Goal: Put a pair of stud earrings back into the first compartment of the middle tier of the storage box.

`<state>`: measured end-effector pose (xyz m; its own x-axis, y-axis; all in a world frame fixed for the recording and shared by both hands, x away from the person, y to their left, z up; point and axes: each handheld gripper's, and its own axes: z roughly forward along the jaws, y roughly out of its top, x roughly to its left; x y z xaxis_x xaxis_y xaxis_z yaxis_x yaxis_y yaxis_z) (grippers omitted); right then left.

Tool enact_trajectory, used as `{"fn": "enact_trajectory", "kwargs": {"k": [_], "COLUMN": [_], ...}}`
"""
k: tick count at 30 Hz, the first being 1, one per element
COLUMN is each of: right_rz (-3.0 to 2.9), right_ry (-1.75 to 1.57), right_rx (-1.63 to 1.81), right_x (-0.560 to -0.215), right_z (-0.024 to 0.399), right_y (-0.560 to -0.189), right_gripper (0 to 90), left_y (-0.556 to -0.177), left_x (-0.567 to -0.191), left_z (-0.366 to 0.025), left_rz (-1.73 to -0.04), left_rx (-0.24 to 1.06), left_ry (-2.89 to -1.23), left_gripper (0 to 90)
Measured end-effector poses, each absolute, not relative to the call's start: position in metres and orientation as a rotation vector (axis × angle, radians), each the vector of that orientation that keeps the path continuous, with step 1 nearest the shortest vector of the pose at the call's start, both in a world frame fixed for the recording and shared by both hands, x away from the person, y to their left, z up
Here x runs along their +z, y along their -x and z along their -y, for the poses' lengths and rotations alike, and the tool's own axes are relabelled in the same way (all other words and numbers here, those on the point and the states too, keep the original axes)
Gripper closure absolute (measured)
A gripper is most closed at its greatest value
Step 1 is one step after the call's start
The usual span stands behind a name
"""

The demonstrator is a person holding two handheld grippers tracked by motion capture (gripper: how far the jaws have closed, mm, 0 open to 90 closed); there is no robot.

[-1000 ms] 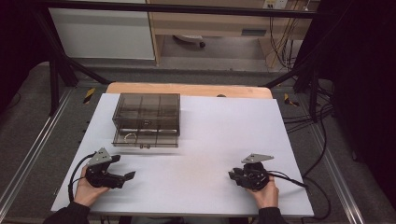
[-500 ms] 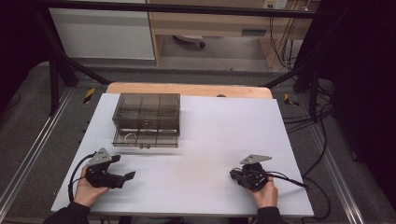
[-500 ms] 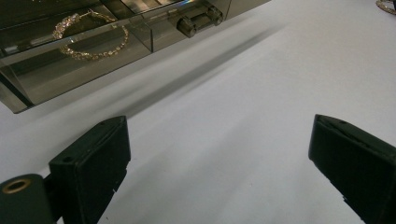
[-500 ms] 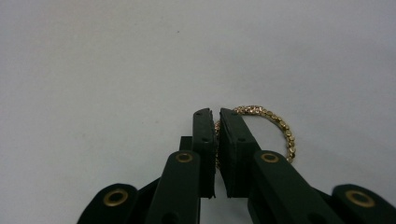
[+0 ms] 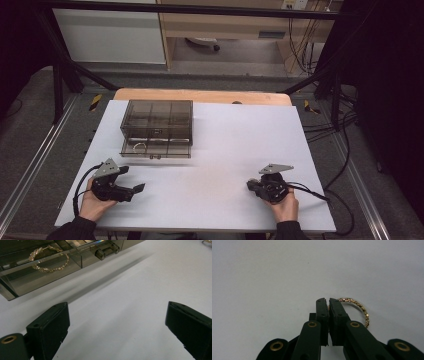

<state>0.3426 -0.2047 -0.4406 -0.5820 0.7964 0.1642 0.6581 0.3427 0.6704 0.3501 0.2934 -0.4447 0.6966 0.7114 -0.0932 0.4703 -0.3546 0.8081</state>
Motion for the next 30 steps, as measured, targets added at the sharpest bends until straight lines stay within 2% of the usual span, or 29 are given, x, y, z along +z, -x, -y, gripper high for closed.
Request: {"fn": "enact_trajectory", "kwargs": {"k": [12,30], "right_rz": [-2.359,-2.295], "right_ry": [-1.292,-1.211], "right_rx": [1.153,1.321], "right_x": [-0.425,-0.396], "right_z": [0.195,0.138], "right_y": [-0.345,-0.361], "right_gripper": [86.7,86.7], "left_y": [-0.350,-0.350], "left_x": [-0.445,-0.445], "left_z": [-0.293,-0.294], "left_rz": [-0.909,-0.910], "left_rx": [0.345,0.344], "left_ry": [-2.022,-2.022], "left_gripper": [5.2,5.2]}}
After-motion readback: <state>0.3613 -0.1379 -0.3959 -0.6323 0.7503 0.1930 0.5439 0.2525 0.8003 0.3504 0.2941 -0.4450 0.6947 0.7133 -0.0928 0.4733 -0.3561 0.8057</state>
